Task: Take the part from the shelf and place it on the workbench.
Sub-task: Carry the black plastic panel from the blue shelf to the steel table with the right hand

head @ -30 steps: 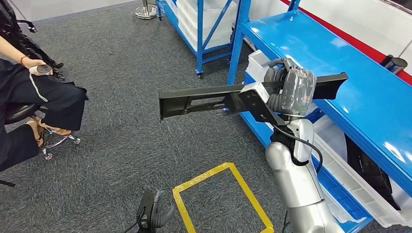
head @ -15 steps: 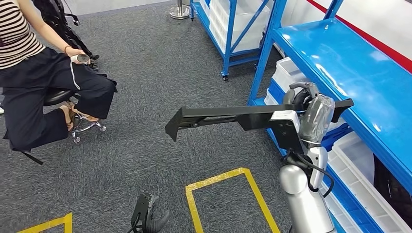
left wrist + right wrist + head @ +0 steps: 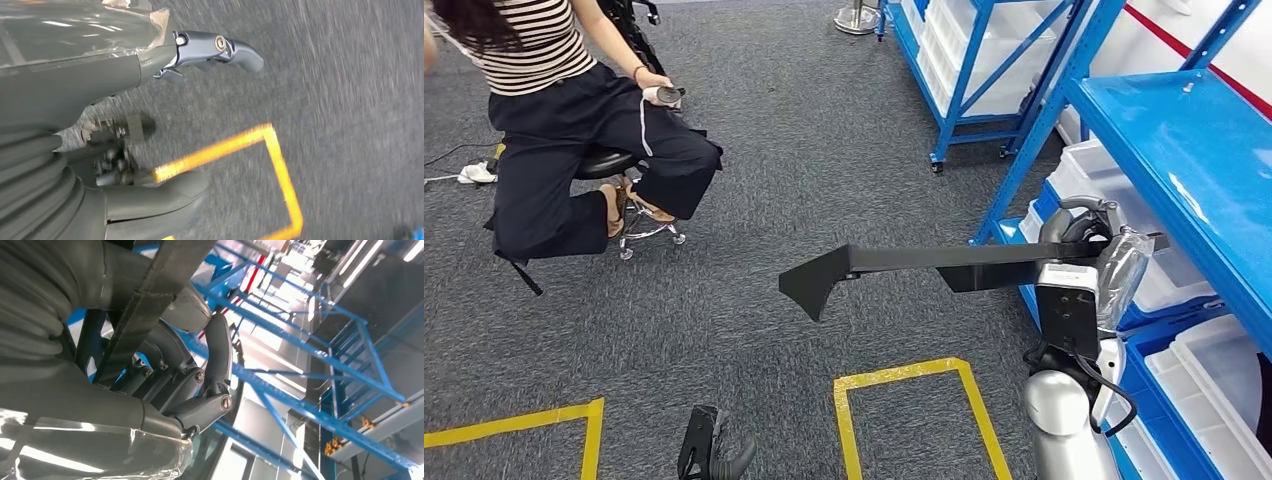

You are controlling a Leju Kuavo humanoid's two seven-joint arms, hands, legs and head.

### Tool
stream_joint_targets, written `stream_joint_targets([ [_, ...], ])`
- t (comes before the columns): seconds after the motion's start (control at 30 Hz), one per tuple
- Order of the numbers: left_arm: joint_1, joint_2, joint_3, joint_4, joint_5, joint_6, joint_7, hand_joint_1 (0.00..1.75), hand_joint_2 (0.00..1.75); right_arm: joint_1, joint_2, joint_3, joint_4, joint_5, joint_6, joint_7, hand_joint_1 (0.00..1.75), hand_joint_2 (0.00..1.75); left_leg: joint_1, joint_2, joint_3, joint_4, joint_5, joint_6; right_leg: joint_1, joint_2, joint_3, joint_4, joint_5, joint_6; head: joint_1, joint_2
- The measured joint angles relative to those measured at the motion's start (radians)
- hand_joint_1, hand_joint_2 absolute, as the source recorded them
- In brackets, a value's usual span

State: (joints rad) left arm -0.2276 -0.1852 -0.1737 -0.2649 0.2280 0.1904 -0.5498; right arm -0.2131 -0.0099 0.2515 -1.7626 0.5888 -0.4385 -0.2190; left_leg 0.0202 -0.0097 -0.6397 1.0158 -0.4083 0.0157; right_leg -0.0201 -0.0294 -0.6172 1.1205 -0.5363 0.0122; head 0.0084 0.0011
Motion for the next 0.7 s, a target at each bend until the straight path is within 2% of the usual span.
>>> stream_joint_targets([
  [0.07, 0.002, 0.0, 0.004, 0.0, 0.0, 0.0, 0.0, 0.0, 1.75, 0.013, -0.002, -0.011, -0.018, -0.034, 0.017, -0.004, 1.75, 1.75, -0.007, -0.021, -0.003, 0.0, 0.003, 0.006, 0.005, 0.02, -0.067, 0.148, -0.056, -0.011, 0.002, 0.0],
  [0.1, 0.003, 0.0, 0.006, 0.0, -0.001, 0.0, 0.0, 0.0, 1.75, 0.021, -0.003, -0.017, -0.026, -0.052, 0.025, -0.008, 1.75, 1.75, -0.012, -0.033, -0.004, 0.0, 0.004, 0.009, 0.008, 0.024, -0.087, 0.188, -0.066, -0.014, 0.002, 0.0],
  [0.13, 0.004, 0.0, 0.007, 0.0, -0.001, 0.001, 0.0, 0.0, 1.75, 0.029, -0.004, -0.023, -0.035, -0.067, 0.032, -0.013, 1.75, 1.75, -0.016, -0.045, -0.005, 0.0, 0.005, 0.011, 0.013, 0.027, -0.088, 0.186, -0.059, -0.016, 0.002, 0.0],
  [0.17, 0.005, 0.0, 0.009, 0.0, 0.0, 0.002, 0.0, 0.0, 1.75, 0.034, -0.005, -0.028, -0.043, -0.078, 0.037, -0.018, 1.75, 1.75, -0.018, -0.058, -0.004, 0.0, 0.007, 0.013, 0.019, 0.033, -0.068, 0.14, -0.037, -0.017, 0.002, 0.0],
  [0.2, 0.005, -0.001, 0.011, 0.0, 0.0, 0.004, 0.0, 0.0, 1.75, 0.036, -0.006, -0.034, -0.051, -0.087, 0.042, -0.024, 1.75, 1.75, -0.02, -0.07, -0.004, 0.0, 0.008, 0.014, 0.026, 0.046, -0.033, 0.065, -0.005, -0.018, 0.002, 0.0],
  [0.27, 0.005, -0.002, 0.014, -0.001, 0.002, 0.009, -0.003, 0.0, 1.75, 0.036, -0.006, -0.044, -0.063, -0.101, 0.053, -0.034, 1.75, 1.75, -0.021, -0.089, -0.007, 0.001, 0.011, 0.015, 0.038, 0.081, 0.032, -0.072, 0.048, -0.025, 0.002, 0.0],
  [0.3, 0.007, -0.003, 0.016, -0.001, 0.005, 0.011, -0.005, 0.0, 1.75, 0.036, -0.007, -0.048, -0.066, -0.107, 0.058, -0.039, 1.75, 1.75, -0.02, -0.097, -0.01, 0.0, 0.013, 0.014, 0.042, 0.092, 0.05, -0.107, 0.062, -0.028, 0.002, 0.0],
  [0.33, 0.009, -0.004, 0.019, -0.001, 0.008, 0.012, -0.008, 0.0, 1.75, 0.036, -0.007, -0.051, -0.068, -0.112, 0.063, -0.043, 1.75, 1.75, -0.02, -0.103, -0.012, -0.001, 0.016, 0.011, 0.043, 0.093, 0.055, -0.118, 0.067, -0.03, 0.003, 0.0],
  [0.4, 0.015, -0.002, 0.027, -0.001, 0.012, 0.013, -0.013, 0.0, 1.75, 0.036, -0.007, -0.055, -0.068, -0.118, 0.07, -0.049, 1.75, 1.75, -0.021, -0.113, -0.016, -0.002, 0.019, 0.003, 0.041, 0.073, 0.058, -0.127, 0.076, -0.032, 0.004, 0.0],
  [0.47, 0.018, 0.001, 0.036, -0.001, 0.017, 0.016, -0.019, 0.0, 1.75, 0.036, -0.006, -0.058, -0.069, -0.122, 0.075, -0.052, 1.75, 1.75, -0.027, -0.077, -0.035, 0.038, -0.014, -0.006, 0.033, 0.051, 0.064, -0.141, 0.085, -0.037, 0.001, 0.0],
  [0.53, 0.018, 0.004, 0.043, -0.001, 0.021, 0.017, -0.024, 0.0, 1.75, 0.036, -0.005, -0.059, -0.07, -0.125, 0.079, -0.053, 1.75, 1.75, -0.029, -0.021, -0.086, 0.153, -0.084, -0.015, 0.031, 0.028, 0.065, -0.146, 0.088, -0.04, -0.004, 0.0],
  [0.57, 0.019, 0.005, 0.045, -0.001, 0.022, 0.017, -0.026, 0.0, 1.75, 0.037, -0.005, -0.059, -0.07, -0.126, 0.08, -0.053, 1.75, 1.75, -0.026, -0.007, -0.113, 0.215, -0.112, -0.02, 0.031, 0.016, 0.063, -0.144, 0.088, -0.04, -0.007, 0.0],
  [0.6, 0.02, 0.005, 0.048, -0.001, 0.022, 0.017, -0.027, 0.0, 1.75, 0.039, -0.005, -0.059, -0.07, -0.127, 0.08, -0.053, 1.75, 1.75, -0.022, 0.001, -0.131, 0.257, -0.125, -0.025, 0.03, 0.003, 0.062, -0.143, 0.088, -0.04, -0.008, 0.0],
  [0.63, 0.022, 0.006, 0.051, -0.001, 0.023, 0.017, -0.027, 0.0, 1.75, 0.04, -0.004, -0.059, -0.07, -0.128, 0.08, -0.053, 1.75, 1.75, -0.019, 0.005, -0.129, 0.262, -0.12, -0.028, 0.03, -0.01, 0.06, -0.142, 0.087, -0.04, -0.009, 0.0],
  [0.67, 0.022, 0.007, 0.054, -0.002, 0.023, 0.017, -0.027, 0.0, 1.75, 0.04, -0.004, -0.059, -0.07, -0.129, 0.081, -0.053, 1.75, 1.75, -0.016, 0.012, -0.107, 0.226, -0.097, -0.031, 0.03, -0.021, 0.06, -0.141, 0.087, -0.04, -0.01, 0.0],
  [0.7, 0.022, 0.008, 0.057, -0.002, 0.023, 0.017, -0.028, 0.0, 1.75, 0.041, -0.004, -0.059, -0.07, -0.129, 0.081, -0.053, 1.75, 1.75, -0.013, 0.023, -0.066, 0.158, -0.064, -0.032, 0.03, -0.032, 0.06, -0.141, 0.086, -0.039, -0.011, 0.0],
])
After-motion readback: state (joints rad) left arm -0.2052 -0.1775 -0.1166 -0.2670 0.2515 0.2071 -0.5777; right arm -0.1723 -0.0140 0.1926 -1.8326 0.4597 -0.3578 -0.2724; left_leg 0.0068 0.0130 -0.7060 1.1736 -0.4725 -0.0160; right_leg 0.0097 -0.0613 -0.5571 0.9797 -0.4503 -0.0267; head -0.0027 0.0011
